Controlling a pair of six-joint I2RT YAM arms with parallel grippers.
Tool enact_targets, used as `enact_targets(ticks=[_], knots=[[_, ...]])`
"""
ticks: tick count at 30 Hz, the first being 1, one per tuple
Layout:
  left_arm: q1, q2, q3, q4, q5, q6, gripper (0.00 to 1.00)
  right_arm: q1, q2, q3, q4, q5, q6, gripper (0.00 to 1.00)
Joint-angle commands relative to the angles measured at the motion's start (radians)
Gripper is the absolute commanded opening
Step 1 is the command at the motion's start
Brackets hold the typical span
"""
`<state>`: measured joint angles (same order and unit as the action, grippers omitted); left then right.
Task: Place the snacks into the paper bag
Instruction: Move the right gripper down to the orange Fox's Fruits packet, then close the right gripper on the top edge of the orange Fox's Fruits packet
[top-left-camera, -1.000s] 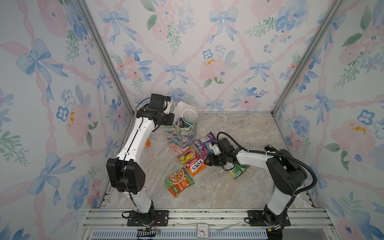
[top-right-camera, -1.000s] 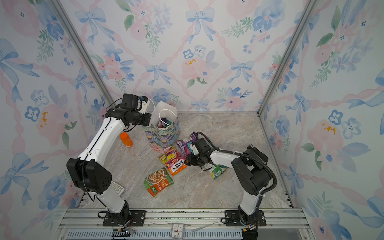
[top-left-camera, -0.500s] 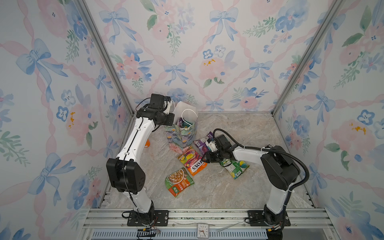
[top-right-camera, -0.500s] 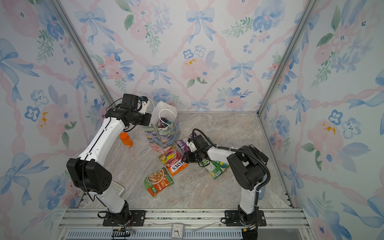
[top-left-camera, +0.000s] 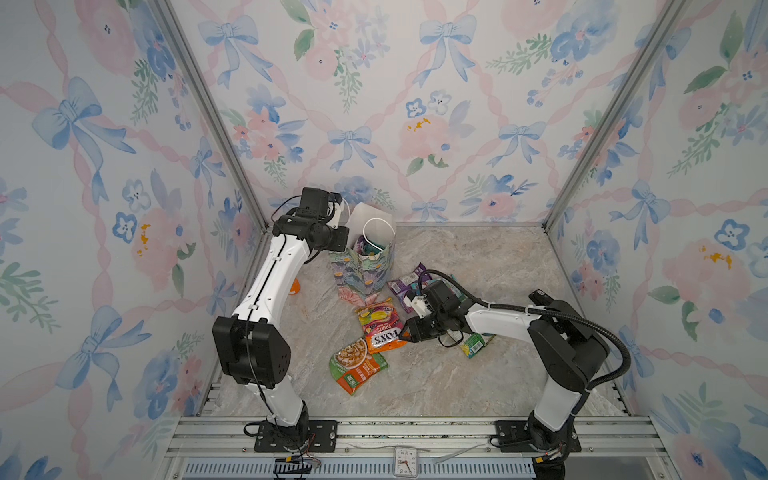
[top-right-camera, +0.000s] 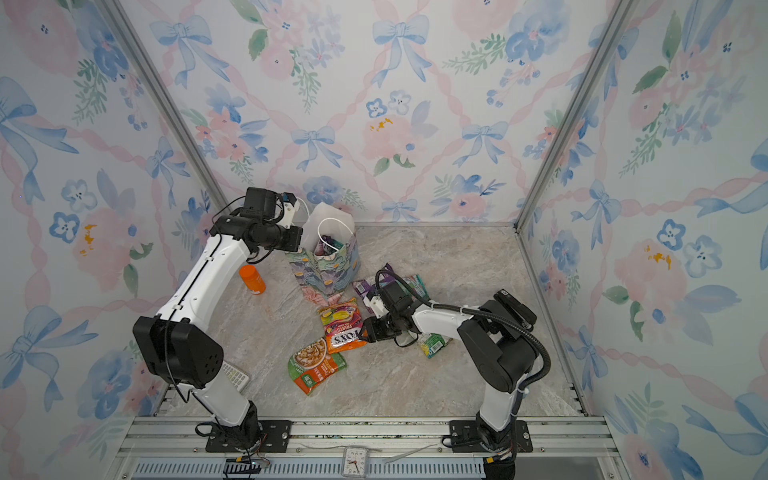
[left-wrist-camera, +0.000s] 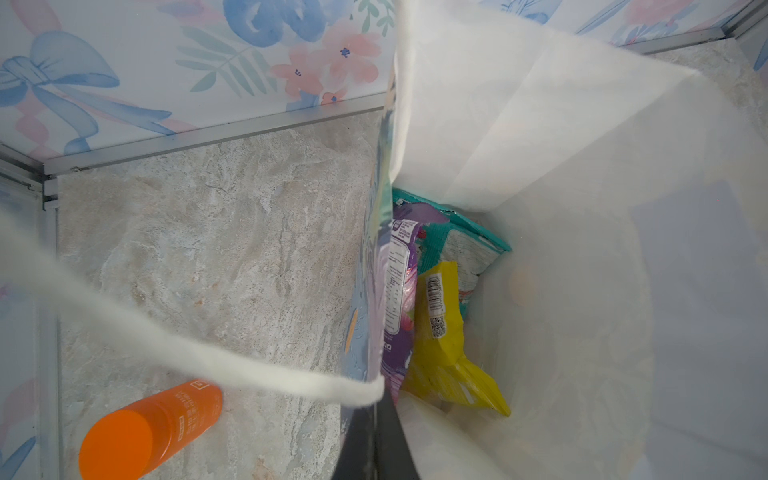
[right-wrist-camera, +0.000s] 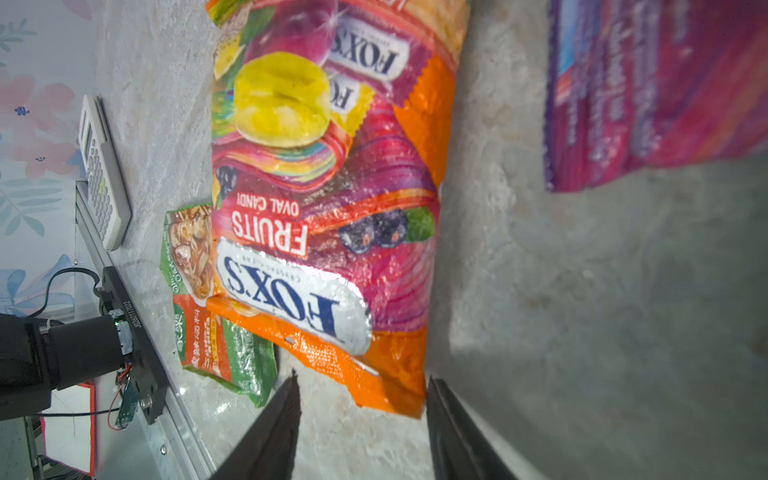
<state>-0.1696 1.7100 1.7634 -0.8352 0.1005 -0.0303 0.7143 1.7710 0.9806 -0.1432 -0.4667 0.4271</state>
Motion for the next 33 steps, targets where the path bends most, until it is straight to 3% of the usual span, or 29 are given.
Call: enact_targets(ticks=[1, 14, 33], knots=[[0.004, -0.021, -0.024, -0.033, -0.003, -0.005, 0.0, -0.023, -0.053, -0.023, -0.034, 0.017, -0.001, 0.53], [0.004, -0.024, -0.028, -0.033, -0.004, -0.005, 0.0, -0.082, 0.104, 0.169, -0.034, -0.029, -0.041, 0.56], [0.004, -0.029, -0.026, -0.034, 0.002, -0.005, 0.0, 0.005, 0.235, 0.261, -0.001, -0.007, 0.01, 0.57]])
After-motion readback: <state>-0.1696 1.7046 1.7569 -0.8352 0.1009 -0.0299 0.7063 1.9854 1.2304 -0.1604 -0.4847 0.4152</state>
